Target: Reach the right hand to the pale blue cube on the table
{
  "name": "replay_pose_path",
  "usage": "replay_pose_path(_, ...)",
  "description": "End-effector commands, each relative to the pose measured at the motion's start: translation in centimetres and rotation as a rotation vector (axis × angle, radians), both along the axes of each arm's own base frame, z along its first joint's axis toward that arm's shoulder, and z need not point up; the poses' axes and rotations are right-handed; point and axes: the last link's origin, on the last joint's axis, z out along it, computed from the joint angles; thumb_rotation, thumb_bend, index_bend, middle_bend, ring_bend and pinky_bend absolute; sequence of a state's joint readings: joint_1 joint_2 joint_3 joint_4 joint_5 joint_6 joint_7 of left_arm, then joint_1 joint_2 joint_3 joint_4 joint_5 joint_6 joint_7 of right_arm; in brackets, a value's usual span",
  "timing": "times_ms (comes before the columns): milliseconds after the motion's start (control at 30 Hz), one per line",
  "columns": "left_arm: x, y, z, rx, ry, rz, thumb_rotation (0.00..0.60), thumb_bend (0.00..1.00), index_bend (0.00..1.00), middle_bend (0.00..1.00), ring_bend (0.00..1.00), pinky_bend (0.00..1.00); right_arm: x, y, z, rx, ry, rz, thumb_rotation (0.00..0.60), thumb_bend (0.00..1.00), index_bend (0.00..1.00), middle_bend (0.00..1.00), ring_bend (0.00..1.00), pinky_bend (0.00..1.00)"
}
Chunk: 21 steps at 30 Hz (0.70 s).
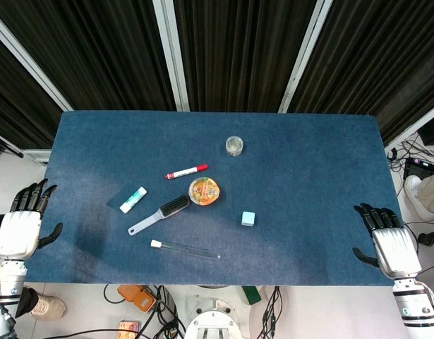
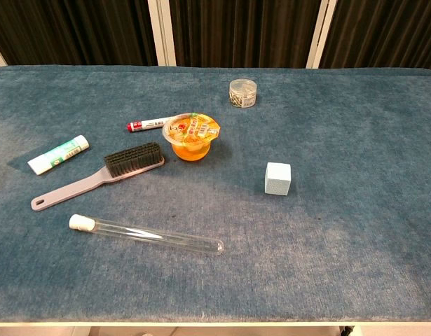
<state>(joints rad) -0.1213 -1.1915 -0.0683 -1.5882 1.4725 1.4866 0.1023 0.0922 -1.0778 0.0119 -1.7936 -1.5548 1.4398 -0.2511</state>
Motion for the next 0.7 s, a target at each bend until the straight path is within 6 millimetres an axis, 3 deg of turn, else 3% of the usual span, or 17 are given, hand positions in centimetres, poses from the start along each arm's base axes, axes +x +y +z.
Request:
replay_pose_path(33,0.0,0.0,0.0,-0.002,0.001,0.0,0.6,0.28,0.1,0.0,0.0,0.09,0.0,0.0,0.0,-0.001,-0.001,0.002,0.6,0.28,0.21,0.22,0.25,0.21)
replay_pose_path(433,0.0,0.0,0.0,0.002,0.001,-0.001,0.6,0.28,0.1,0.0,0.0,0.09,-0.2,-0.2,-0.3,0.014,0.002,-0.008,0.6,0.28,0.21,0.22,0.25,0.21)
replay_pose_path(700,0.1,-0.2,0.2,0.018,-0.01,0.003,0.6,0.28,0.1,0.0,0.0,0.09,0.4,-2.5,-3.3,0.102,-0.039,0.022,0.6,0.28,0.22,0.22,0.25,0.21)
